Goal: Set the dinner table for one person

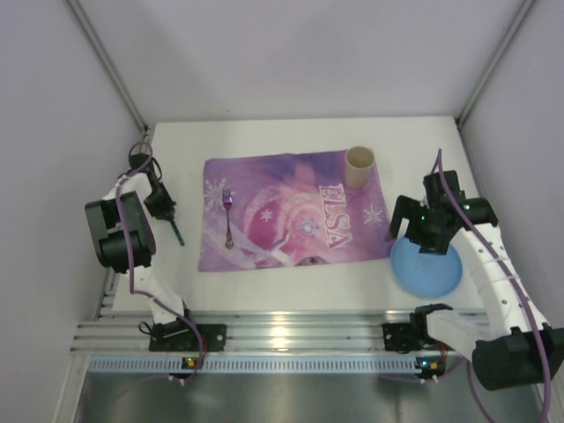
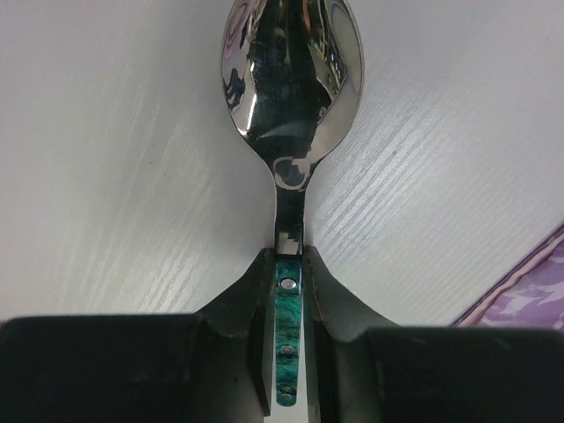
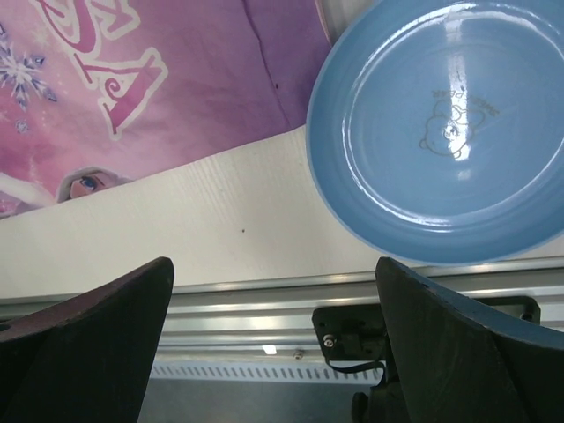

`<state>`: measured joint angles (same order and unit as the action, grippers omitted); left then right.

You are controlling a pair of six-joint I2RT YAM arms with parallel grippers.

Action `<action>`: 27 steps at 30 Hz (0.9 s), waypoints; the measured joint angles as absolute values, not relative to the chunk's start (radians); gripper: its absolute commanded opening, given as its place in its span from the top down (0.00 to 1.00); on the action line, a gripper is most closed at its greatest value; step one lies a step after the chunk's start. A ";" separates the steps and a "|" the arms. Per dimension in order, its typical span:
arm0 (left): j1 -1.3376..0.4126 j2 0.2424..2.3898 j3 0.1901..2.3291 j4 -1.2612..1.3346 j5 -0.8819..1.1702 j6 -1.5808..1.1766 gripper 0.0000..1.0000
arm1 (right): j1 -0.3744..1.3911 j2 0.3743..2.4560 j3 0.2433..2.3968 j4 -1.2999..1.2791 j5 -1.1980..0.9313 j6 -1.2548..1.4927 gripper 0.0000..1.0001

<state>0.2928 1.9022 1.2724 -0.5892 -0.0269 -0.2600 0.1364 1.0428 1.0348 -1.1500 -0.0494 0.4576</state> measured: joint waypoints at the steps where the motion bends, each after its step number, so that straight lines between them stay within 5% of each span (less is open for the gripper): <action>1: 0.293 1.896 1.264 -0.581 -0.019 -0.262 1.00 | 0.136 1.044 1.040 -1.148 -0.049 0.453 0.02; 10: 0.166 1.777 1.179 -0.649 0.010 -0.329 1.00 | 0.136 1.059 1.069 -1.114 -0.074 0.416 0.01; 27: -0.386 1.750 1.565 -0.857 -0.041 -0.610 1.00 | 0.171 1.041 1.035 -0.888 -0.420 0.418 0.00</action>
